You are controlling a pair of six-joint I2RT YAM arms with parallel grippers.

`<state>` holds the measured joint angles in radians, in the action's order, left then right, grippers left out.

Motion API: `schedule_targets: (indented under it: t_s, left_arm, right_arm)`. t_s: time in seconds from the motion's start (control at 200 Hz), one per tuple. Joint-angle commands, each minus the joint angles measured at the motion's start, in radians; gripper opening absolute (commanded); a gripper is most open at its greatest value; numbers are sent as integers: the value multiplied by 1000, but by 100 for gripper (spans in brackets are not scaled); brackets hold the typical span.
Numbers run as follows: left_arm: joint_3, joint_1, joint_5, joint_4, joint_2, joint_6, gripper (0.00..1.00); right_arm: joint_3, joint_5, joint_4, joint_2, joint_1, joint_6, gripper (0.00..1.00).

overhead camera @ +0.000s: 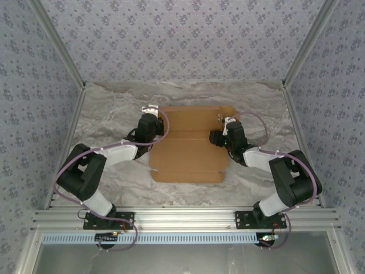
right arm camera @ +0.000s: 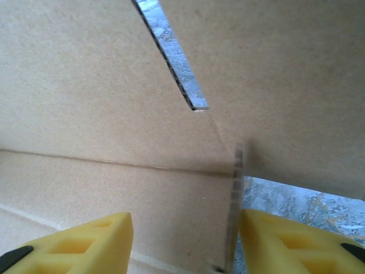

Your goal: Fold the paper box

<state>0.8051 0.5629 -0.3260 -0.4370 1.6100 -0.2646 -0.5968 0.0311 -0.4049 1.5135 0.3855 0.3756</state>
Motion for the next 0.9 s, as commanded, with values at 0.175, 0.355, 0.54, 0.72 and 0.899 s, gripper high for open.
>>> schedule_targets:
  t_s: [0.175, 0.355, 0.54, 0.72, 0.899]
  left_arm:
    - [38, 3, 19, -5, -25, -7, 0]
    - [35, 2, 7, -3, -33, 0, 0]
    - [34, 2, 10, -8, -26, -2, 0]
    - [35, 3, 16, -10, -22, -7, 0]
    - [32, 3, 18, -8, -24, -8, 0]
  right_arm:
    - [-7, -22, 12, -32, 19, -27, 51]
    - [12, -38, 47, -93, 5, -55, 57]
    - [28, -14, 36, -122, -5, -73, 55]
    - [11, 46, 14, -90, -10, -76, 49]
    - [-1, 109, -18, -57, 2, -87, 47]
